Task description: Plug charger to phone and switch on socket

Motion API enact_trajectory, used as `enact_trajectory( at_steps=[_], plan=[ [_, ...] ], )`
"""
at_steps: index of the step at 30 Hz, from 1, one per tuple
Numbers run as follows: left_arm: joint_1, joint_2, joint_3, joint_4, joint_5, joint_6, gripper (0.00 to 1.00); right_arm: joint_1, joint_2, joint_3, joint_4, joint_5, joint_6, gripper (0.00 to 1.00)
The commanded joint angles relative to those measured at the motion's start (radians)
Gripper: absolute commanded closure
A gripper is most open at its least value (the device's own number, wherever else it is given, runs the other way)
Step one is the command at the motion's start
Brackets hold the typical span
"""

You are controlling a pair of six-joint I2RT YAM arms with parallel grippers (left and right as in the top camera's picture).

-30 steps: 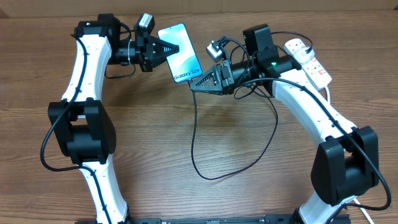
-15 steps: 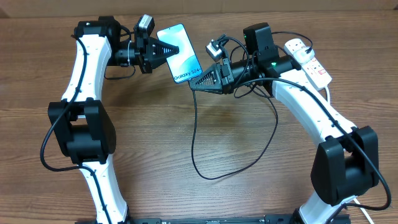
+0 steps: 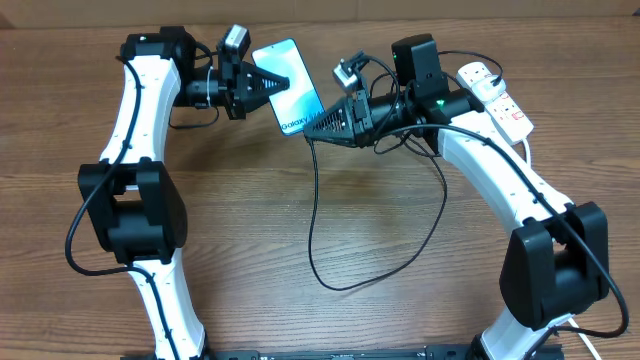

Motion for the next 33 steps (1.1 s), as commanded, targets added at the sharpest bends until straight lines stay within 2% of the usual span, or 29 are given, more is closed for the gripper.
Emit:
enact_trajectory(
  at_steps=[1,6,8,12,15,18,21,23,28,33],
  plan=[
    [-0.008,-0.029,0.015,0.002,-0.01,0.037,0.96,-0.008,0.008,0.017,0.011,0.021,-0.002,0.53],
    [0.024,-0.029,0.015,0.043,-0.062,-0.015,0.96,-0.008,0.008,0.017,0.007,-0.011,-0.002,0.08],
    [0.031,-0.029,0.015,0.085,-0.123,-0.068,0.96,-0.008,0.008,0.017,0.004,-0.01,-0.003,0.0],
    [0.028,-0.029,0.015,0.138,-0.257,-0.102,0.96,-0.024,0.008,0.017,-0.016,0.055,-0.002,0.0],
    [-0.002,-0.025,0.014,0.143,-0.435,-0.102,0.96,-0.047,0.008,0.017,-0.104,0.235,-0.002,0.0],
    [-0.037,-0.013,0.013,0.155,-0.537,-0.101,0.96,-0.067,0.008,0.017,-0.198,0.416,-0.003,0.0],
    [-0.083,0.016,0.013,0.193,-0.569,-0.113,0.96,-0.089,0.008,0.017,-0.324,0.6,-0.007,0.0],
    [-0.106,0.048,0.013,0.227,-0.62,-0.161,0.96,-0.101,0.008,0.017,-0.389,0.654,-0.022,0.0],
    [-0.147,0.143,0.013,0.264,-0.587,-0.165,0.96,-0.12,0.008,0.017,-0.474,0.691,-0.071,0.0],
    [-0.171,0.208,0.013,0.363,-0.657,-0.19,0.96,-0.122,0.008,0.017,-0.494,0.71,-0.094,0.0]
  ],
)
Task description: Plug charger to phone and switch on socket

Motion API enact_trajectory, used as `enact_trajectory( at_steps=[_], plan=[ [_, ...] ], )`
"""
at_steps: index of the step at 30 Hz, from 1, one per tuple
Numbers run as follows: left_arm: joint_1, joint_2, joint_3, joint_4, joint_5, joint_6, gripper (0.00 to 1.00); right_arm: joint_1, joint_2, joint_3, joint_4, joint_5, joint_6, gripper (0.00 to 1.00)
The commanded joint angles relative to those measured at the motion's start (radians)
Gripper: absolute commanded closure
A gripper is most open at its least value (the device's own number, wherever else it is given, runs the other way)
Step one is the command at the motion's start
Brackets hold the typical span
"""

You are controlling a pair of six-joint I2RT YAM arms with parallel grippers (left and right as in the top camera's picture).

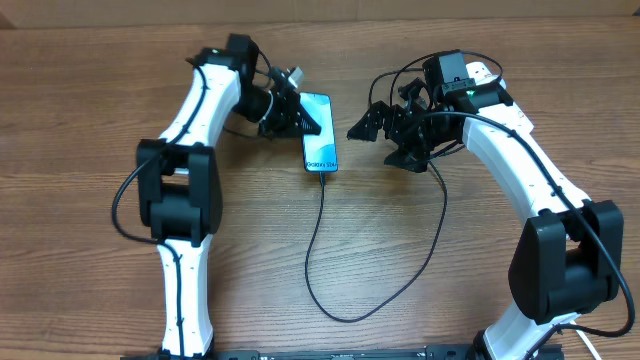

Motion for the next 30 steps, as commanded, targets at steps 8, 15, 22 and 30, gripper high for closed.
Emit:
enact_trajectory(
  at_steps=[8,15,22,30],
  plan=[
    [-0.027,0.021,0.013,0.102,-0.251,-0.126,0.96,-0.004,0.004,0.015,-0.029,0.086,-0.029,0.0],
    [-0.058,0.021,0.013,0.117,-0.409,-0.126,0.85,-0.004,0.004,0.015,-0.03,0.086,-0.029,0.0],
    [-0.055,0.021,0.013,0.106,-0.528,-0.126,0.73,-0.004,0.004,0.015,-0.032,0.087,-0.029,0.0],
    [-0.046,0.02,0.043,0.004,-0.769,-0.152,0.0,-0.049,0.003,0.029,-0.118,0.225,-0.028,0.0]
  ],
)
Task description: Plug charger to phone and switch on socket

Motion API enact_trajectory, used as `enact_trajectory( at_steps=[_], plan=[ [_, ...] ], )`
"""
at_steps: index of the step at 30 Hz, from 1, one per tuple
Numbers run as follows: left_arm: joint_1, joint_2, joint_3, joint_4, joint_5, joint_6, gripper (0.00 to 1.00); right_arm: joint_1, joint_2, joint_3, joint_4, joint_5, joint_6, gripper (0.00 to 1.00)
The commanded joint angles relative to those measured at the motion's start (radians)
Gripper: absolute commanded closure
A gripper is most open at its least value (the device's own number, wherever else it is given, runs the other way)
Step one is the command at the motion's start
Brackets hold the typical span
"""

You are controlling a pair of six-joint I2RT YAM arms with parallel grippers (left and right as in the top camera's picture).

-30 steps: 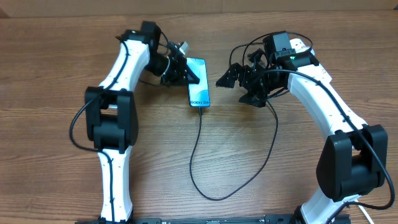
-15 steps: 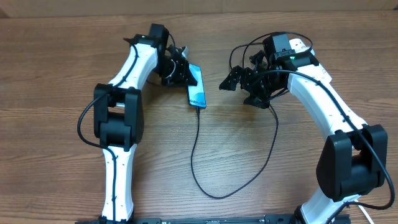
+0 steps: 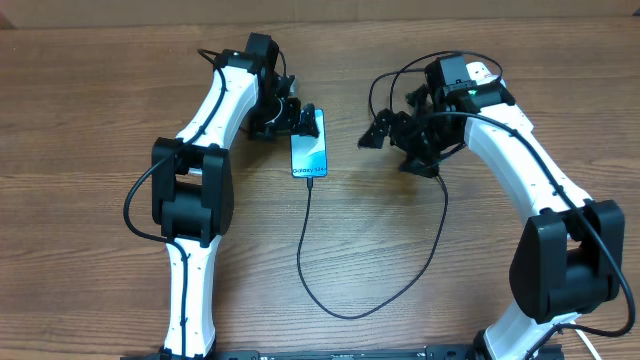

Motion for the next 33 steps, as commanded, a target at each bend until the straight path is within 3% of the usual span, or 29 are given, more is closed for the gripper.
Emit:
enact_trajectory(
  at_steps=[1,6,8,10,11,14,17,26,33],
  plan=[
    [0.012,0.01,0.026,-0.041,-0.208,-0.014,0.0,-0.042,0.002,0.037,-0.048,0.126,-0.005,0.0],
    [0.019,-0.012,0.168,-0.132,-0.229,-0.034,0.0,-0.125,0.002,0.17,-0.17,0.291,-0.007,0.01],
    [0.021,-0.025,0.234,-0.161,-0.229,-0.033,0.0,-0.153,0.002,0.221,-0.179,0.349,-0.01,0.11],
    [0.021,-0.051,0.332,-0.2,-0.23,-0.032,0.0,-0.198,0.002,0.292,-0.156,0.436,-0.039,0.14],
    [0.021,-0.067,0.375,-0.214,-0.23,-0.033,0.0,-0.216,0.002,0.311,-0.134,0.488,-0.05,0.14],
    [0.021,-0.132,0.51,-0.252,-0.23,-0.032,0.0,-0.282,0.006,0.32,-0.021,0.707,-0.055,0.0],
    [0.021,-0.186,0.546,-0.257,-0.279,-0.031,0.0,-0.329,0.018,0.307,0.05,0.835,-0.067,0.0],
    [0.021,-0.219,0.543,-0.257,-0.323,-0.032,0.0,-0.435,0.185,0.294,0.278,0.851,-0.29,0.0],
    [0.02,-0.219,0.543,-0.257,-0.323,-0.032,0.0,-0.457,0.301,0.294,0.347,0.842,-0.295,0.0]
  ],
)
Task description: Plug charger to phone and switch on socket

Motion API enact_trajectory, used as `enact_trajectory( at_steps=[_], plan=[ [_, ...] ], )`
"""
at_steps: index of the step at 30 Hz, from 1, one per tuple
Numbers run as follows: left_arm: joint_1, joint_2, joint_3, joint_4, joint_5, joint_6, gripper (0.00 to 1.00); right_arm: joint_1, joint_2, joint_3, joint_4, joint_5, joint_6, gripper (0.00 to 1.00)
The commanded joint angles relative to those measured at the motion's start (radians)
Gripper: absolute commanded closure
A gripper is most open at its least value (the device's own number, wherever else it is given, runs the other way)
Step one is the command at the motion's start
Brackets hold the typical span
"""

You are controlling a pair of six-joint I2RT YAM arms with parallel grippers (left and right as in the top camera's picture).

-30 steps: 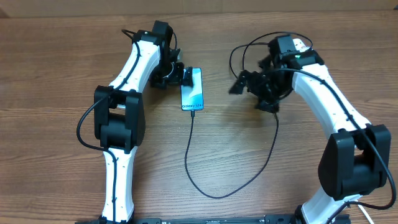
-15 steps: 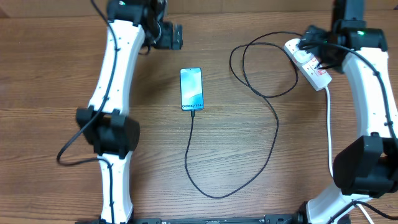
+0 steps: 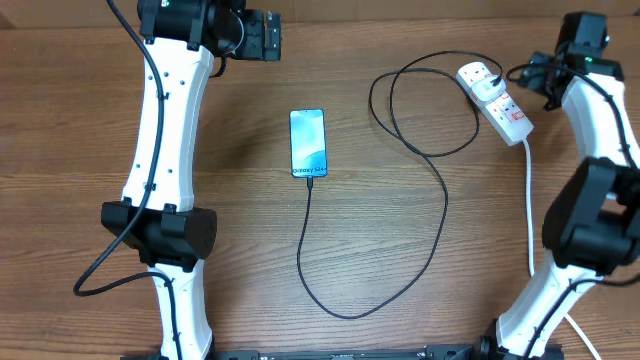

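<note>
The blue-screened phone [image 3: 308,143] lies flat mid-table, screen up. The black charger cable [image 3: 443,215] is plugged into its near end and loops round to a plug on the white power strip [image 3: 497,101] at the far right. My left gripper [image 3: 268,36] hangs high at the far left, well away from the phone, and its jaws cannot be made out. My right gripper [image 3: 532,78] is just right of the strip's far end, seemingly above it. Whether its fingers are open or shut cannot be told.
A white lead [image 3: 529,215] runs from the power strip down the right side toward the front edge. The black cable's big loop lies on the wooden table [image 3: 90,120] between the phone and the right arm.
My left gripper has gone from the phone's top left corner to the far left back of the table. The right gripper has moved from beside the phone to the power strip. The phone stays put.
At first my left gripper held the phone tilted in the air while the right gripper held the cable end at it. Then the phone lay on the table with the cable in it, both grippers beside it. Now both arms are away from it.
</note>
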Motion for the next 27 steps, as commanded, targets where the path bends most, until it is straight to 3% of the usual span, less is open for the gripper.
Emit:
enact_trajectory(
  at_steps=[1,11,27],
  plan=[
    [0.003,0.003,0.0,-0.002,-0.016,-0.009,0.0,-0.002,0.035,-0.005,0.02,0.01,-0.026,0.0],
    [0.003,0.003,0.0,-0.002,-0.016,-0.009,0.0,-0.002,0.143,-0.005,0.039,-0.139,-0.024,0.0],
    [0.002,0.003,0.0,-0.002,-0.016,-0.009,0.0,-0.002,0.164,-0.005,0.05,-0.249,0.009,0.0]
  ],
)
